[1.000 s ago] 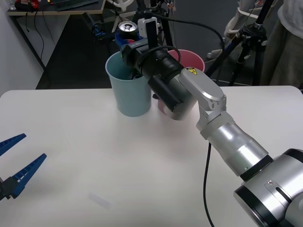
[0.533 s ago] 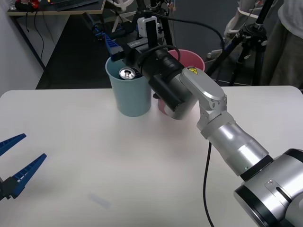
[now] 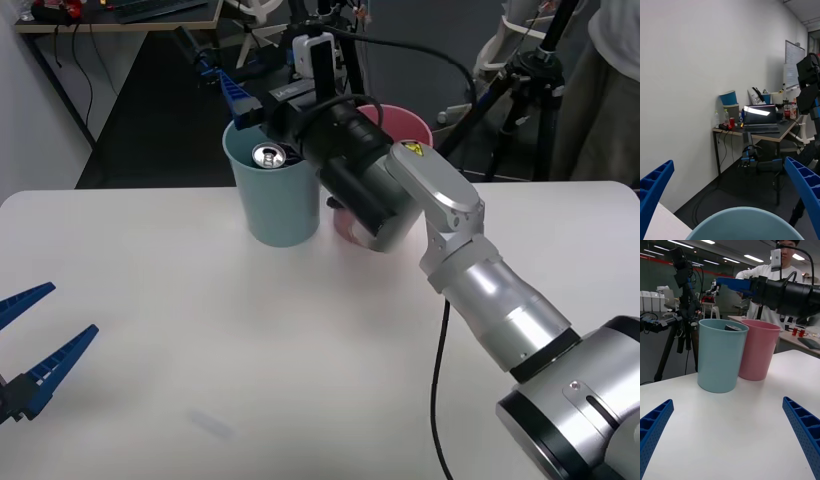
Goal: Grasp the object on the table and drop it into the matching bin: aluminum can to the light blue bin, PET bottle to the pink bin.
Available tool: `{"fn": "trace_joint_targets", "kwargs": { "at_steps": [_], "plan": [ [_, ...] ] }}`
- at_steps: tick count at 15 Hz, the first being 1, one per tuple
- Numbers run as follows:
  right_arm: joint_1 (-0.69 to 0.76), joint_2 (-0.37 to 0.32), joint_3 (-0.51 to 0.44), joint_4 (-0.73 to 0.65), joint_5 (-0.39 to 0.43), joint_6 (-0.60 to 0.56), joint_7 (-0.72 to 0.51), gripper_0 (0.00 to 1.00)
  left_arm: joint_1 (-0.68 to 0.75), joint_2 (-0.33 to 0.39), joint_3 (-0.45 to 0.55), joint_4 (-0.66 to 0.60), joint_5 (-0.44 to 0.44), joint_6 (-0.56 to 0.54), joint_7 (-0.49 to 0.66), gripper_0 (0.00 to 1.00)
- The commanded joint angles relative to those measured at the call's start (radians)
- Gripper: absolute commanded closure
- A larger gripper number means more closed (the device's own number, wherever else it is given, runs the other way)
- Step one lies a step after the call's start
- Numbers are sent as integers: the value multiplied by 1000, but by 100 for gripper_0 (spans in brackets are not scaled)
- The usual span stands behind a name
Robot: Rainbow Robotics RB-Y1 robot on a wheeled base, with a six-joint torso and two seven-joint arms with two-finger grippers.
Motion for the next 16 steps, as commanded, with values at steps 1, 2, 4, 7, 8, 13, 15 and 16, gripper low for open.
{"fn": "trace_joint_targets", "kwargs": {
  "at_steps": [1, 2, 4, 7, 8, 13, 15, 16],
  "plan": [
    [77, -29, -6, -106, 9, -30, 8, 0, 0, 0, 0, 0, 0, 0, 0, 0],
    [111, -45, -2, -156, 10, -38, 8, 0, 0, 0, 0, 0, 0, 0, 0, 0],
    [213, -89, 6, -282, 18, -64, 8, 0, 0, 0, 0, 0, 0, 0, 0, 0],
    [393, -175, 6, -488, 23, -101, 2, 0, 0, 0, 0, 0, 0, 0, 0, 0],
    [457, -210, 3, -557, 23, -110, 2, 0, 0, 0, 0, 0, 0, 0, 0, 0],
    [709, -264, -155, -644, 29, -392, 11, 0, 0, 0, 0, 0, 0, 0, 0, 0],
    [783, -278, -229, -644, 69, -492, 8, 0, 0, 0, 0, 0, 0, 0, 0, 0],
    [829, -288, -278, -644, 89, -546, 9, 0, 0, 0, 0, 0, 0, 0, 0, 0]
  ]
}}
